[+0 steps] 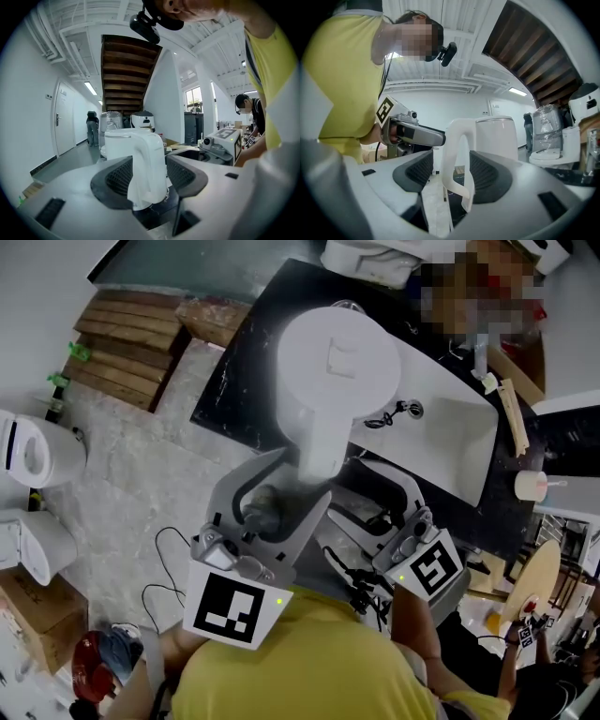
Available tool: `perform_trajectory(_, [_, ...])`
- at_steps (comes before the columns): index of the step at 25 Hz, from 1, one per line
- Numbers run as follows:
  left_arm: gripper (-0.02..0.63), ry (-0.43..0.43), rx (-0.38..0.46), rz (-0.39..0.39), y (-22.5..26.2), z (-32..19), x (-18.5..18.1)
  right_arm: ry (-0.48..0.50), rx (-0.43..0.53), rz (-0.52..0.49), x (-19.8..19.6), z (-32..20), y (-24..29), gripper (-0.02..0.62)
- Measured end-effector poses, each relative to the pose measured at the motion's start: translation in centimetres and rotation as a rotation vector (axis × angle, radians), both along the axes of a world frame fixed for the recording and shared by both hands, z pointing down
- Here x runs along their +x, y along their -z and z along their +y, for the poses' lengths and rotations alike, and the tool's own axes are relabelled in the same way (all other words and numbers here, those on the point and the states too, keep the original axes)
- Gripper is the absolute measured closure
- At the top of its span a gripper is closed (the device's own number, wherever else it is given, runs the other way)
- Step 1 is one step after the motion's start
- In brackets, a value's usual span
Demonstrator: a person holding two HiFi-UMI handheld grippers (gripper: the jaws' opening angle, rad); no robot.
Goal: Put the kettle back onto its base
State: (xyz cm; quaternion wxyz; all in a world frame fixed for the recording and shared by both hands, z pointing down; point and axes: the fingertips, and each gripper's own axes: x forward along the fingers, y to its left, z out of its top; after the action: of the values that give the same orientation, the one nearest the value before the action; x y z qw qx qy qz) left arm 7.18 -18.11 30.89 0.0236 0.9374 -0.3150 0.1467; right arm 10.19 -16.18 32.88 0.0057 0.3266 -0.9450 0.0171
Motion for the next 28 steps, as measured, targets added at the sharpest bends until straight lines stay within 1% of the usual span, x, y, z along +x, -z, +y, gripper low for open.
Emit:
perform_trajectory(3, [0.373, 0.030, 0.000, 0.017, 0.2, 0.6, -1.2, -0.018, 0.006, -0.002, 0.4, 0.4, 0.2, 0.344])
perform_trajectory(6, [0.383, 0.079, 0.007, 0.066, 0.6, 1.1, -1.9, -0.054, 0.011, -0.007, 1.0, 0.8, 0.4, 0.344])
perform_trajectory(7, [0.419, 0.107, 0.010, 0.097, 0.9, 1.1, -2.1, -0.067, 0.013, -0.009, 1.3, 0.9, 0.5, 0.344])
perform_trajectory(9, [0.521, 0.159, 0.021, 0.149, 1.5, 1.3, -2.6, -0.084, 0.022, -0.012, 1.5, 1.2, 1.1, 0.344])
perform_trajectory(10, [0.561, 0.172, 0.030, 0.163, 1.8, 1.3, -2.8, -0.094, 0.029, -0.012, 1.6, 1.3, 1.4, 0.344])
perform_trajectory(11, [0.587, 0.179, 0.037, 0.173, 2.0, 1.4, -2.9, -0.110, 0.036, -0.011, 1.6, 1.5, 1.7, 0.344])
perform_trajectory(13, [0.595, 0.182, 0.043, 0.195, 2.5, 1.6, -3.1, -0.135, 0.043, -0.004, 1.8, 2.0, 1.9, 0.350])
perform_trajectory(16, [0.596, 0.168, 0.050, 0.216, 3.3, 2.0, -3.0, -0.172, 0.056, -0.022, 1.5, 2.7, 3.2, 0.373])
perform_trajectory(19, [0.596, 0.147, 0.065, 0.228, 3.9, 2.4, -3.4, -0.226, 0.081, -0.022, 0.8, 3.2, 4.9, 0.413])
perform_trajectory(22, [0.596, 0.123, 0.069, 0.247, 4.5, 3.4, -4.2, -0.307, 0.092, -0.003, -0.1, 4.2, 6.4, 0.462])
perform_trajectory(24, [0.595, 0.104, 0.072, 0.252, 5.0, 4.2, -5.0, -0.376, 0.091, -0.005, -0.7, 5.2, 7.5, 0.525])
perform_trajectory(26, [0.596, 0.080, 0.088, 0.234, 5.3, 5.1, -6.1, -0.437, 0.097, -0.008, -1.6, 6.6, 8.7, 0.548])
perform_trajectory(28, [0.597, 0.051, 0.102, 0.224, 5.8, 6.4, -7.2, -0.484, 0.108, 0.003, -2.9, 8.3, 9.9, 0.554])
